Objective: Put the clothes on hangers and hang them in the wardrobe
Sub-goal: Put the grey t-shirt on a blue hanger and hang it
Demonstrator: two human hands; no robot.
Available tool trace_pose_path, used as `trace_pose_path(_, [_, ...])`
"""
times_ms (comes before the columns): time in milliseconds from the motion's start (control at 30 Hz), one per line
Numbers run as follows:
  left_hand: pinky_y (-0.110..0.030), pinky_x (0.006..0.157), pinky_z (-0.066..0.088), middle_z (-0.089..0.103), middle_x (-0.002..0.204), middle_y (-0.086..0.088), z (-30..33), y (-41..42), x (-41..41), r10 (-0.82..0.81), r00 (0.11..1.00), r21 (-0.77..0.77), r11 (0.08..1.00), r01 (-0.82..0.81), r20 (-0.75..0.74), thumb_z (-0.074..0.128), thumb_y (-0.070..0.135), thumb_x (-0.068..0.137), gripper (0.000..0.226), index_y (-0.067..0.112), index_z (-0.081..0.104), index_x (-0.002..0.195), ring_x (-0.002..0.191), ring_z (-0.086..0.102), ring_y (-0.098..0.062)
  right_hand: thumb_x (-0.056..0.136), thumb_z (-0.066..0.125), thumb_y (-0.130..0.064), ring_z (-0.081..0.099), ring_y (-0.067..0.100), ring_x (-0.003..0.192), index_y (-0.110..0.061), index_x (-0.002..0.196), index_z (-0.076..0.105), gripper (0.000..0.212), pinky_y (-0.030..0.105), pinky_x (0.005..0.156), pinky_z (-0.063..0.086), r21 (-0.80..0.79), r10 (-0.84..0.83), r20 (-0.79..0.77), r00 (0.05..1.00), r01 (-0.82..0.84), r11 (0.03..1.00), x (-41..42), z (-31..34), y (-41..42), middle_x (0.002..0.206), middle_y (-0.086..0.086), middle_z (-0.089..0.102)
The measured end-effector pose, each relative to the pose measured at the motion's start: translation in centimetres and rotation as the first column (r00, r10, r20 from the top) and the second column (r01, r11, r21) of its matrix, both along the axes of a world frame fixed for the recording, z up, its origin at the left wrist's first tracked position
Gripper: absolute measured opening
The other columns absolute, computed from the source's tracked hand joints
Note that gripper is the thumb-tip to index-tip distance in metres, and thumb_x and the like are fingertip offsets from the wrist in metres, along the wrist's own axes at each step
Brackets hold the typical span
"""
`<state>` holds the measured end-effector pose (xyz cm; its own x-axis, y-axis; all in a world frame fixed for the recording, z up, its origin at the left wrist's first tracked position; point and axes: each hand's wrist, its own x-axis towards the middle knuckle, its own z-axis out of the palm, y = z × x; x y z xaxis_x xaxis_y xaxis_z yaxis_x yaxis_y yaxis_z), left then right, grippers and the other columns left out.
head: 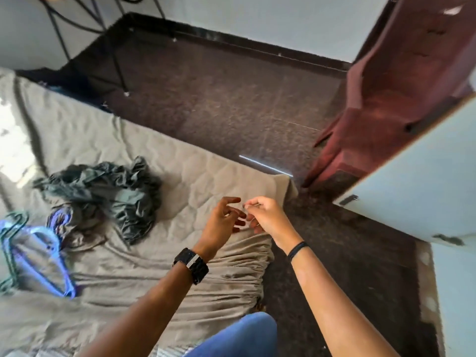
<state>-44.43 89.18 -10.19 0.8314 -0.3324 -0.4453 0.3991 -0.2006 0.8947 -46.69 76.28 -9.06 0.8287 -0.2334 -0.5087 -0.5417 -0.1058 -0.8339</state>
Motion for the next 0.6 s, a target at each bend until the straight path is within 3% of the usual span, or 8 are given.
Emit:
trace_pose_path(300, [-0.022,0.062,0.049,0.062,0.086,-0.002,-9.6,8.5,4.7,0.301,0.951,0.09,0.948,-0.306,0.074,0.039,-0.001,0.096,0.03,0.017,0.049,0.118,0.075,0.062,-0.015,0.095,0.052,-0.011,0.056,0.013,0.051,-0.009,0.098,0.062,0.01,0.023,0.043,0.046,0.048,0.269,0.029,0.963,-0.27,0.962,9.7,-10.7,9.2,0.066,0.003,0.059])
trace_pose_path(500, [-0.032,0.072,0.051,0.06,0.093,-0.002,-16.3,14.6,8.8,0.432,0.874,0.155,0.87,-0.469,0.222,0.042,0.003,0.095,0.03,0.017,0.051,0.12,0.083,0.061,-0.016,0.093,0.051,-0.008,0.053,0.013,0.051,-0.01,0.091,0.062,0.011,0.022,0.043,0.045,-0.054,0.44,0.139,0.887,-0.437,0.898,14.4,-15.6,14.2,0.066,0.003,0.058])
trace_pose_path(600, [-0.027,0.065,0.047,0.062,0.096,-0.005,-19.4,17.4,11.5,0.489,0.815,0.181,0.811,-0.556,0.31,0.044,0.003,0.093,0.03,0.014,0.054,0.119,0.078,0.056,-0.015,0.092,0.052,-0.01,0.054,0.011,0.051,-0.015,0.087,0.062,0.012,0.022,0.043,0.046,-0.132,0.477,0.214,0.852,-0.459,0.879,16.7,-18.0,16.2,0.063,0.0,0.059])
